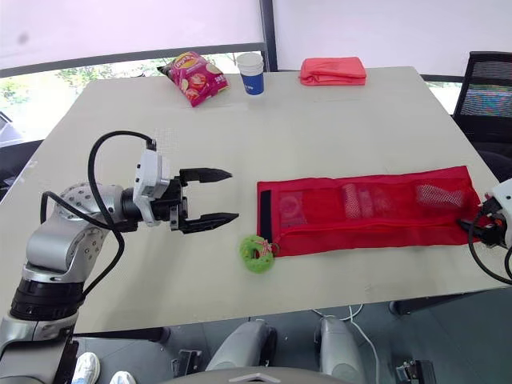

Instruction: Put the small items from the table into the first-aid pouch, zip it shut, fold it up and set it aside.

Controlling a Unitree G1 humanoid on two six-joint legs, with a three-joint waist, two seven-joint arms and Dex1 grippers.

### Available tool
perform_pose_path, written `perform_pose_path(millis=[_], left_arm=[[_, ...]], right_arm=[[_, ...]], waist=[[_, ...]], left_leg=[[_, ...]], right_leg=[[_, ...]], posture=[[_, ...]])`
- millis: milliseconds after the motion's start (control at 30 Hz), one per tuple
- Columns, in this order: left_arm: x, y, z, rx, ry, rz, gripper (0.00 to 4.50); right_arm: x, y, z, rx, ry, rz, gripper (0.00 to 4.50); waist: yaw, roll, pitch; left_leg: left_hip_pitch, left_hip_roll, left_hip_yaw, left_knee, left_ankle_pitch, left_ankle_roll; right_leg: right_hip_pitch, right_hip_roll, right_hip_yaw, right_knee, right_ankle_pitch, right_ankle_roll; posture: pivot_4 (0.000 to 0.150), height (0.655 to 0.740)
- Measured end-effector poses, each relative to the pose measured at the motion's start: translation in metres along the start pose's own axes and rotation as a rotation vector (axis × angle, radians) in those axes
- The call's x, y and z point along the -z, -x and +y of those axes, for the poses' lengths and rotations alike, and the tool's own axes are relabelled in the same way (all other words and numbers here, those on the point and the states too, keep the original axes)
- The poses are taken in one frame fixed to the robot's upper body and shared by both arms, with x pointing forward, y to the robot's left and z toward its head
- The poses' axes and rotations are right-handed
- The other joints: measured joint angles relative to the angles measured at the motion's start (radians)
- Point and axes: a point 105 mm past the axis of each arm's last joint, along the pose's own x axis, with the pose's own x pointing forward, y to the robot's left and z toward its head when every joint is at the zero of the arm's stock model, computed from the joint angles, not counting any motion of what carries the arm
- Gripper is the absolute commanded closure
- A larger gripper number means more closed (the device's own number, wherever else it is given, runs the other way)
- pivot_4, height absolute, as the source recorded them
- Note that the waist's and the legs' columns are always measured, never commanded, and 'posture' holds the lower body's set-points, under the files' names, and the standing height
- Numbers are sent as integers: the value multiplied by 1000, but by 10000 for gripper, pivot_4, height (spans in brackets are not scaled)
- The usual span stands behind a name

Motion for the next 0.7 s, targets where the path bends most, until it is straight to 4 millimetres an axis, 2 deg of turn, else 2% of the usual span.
perform_pose_path(millis=[67,167,200,267,333,367,433,567,700], left_arm=[[7,2,5,-43,35,27,0],[21,5,16,-131,117,75,0],[30,4,18,-162,172,99,0],[36,0,17,-162,218,118,0],[47,-11,16,-160,316,143,0],[48,-12,16,-162,323,145,0],[53,-24,28,-212,388,164,0],[60,-55,39,-228,394,214,0],[72,-72,38,-210,415,254,0]], right_arm=[[-8,12,1,-4,31,-66,1400],[-31,27,11,-4,33,-255,1400],[-45,35,21,-20,11,-379,1400],[-51,41,34,-56,-11,-438,1400],[-65,52,60,-160,-49,-507,1400],[-67,53,62,-168,-47,-513,1400],[-83,64,84,-264,-55,-570,1400],[-91,81,136,-487,-24,-606,1400],[-90,87,148,-550,-21,-594,1400]], waist=[[1,0,0],[0,0,0],[-1,0,0],[-1,0,0],[2,0,0],[2,0,0],[4,0,0],[6,-1,0],[0,-2,1]], left_leg=[[0,0,0,0,0,0],[1,1,-1,0,0,1],[1,1,-1,0,0,0],[1,1,-1,0,0,0],[0,1,-2,0,0,1],[0,1,-2,0,0,1],[0,0,-4,1,0,1],[0,0,-5,1,0,0],[0,0,-3,1,0,0]], right_leg=[[0,0,0,0,0,0],[1,0,0,0,-2,3],[1,0,0,0,-2,3],[1,0,0,0,-2,3],[1,-1,1,0,-1,2],[1,-1,0,0,-1,2],[2,-1,-2,0,-2,3],[3,-1,-4,-1,-2,3],[2,-4,-2,-1,-2,3]], posture=[[1500,7395],[1500,7395],[1500,7395],[1500,7395],[1500,7395],[1500,7395],[1500,7395],[1500,7395],[1500,7395]])
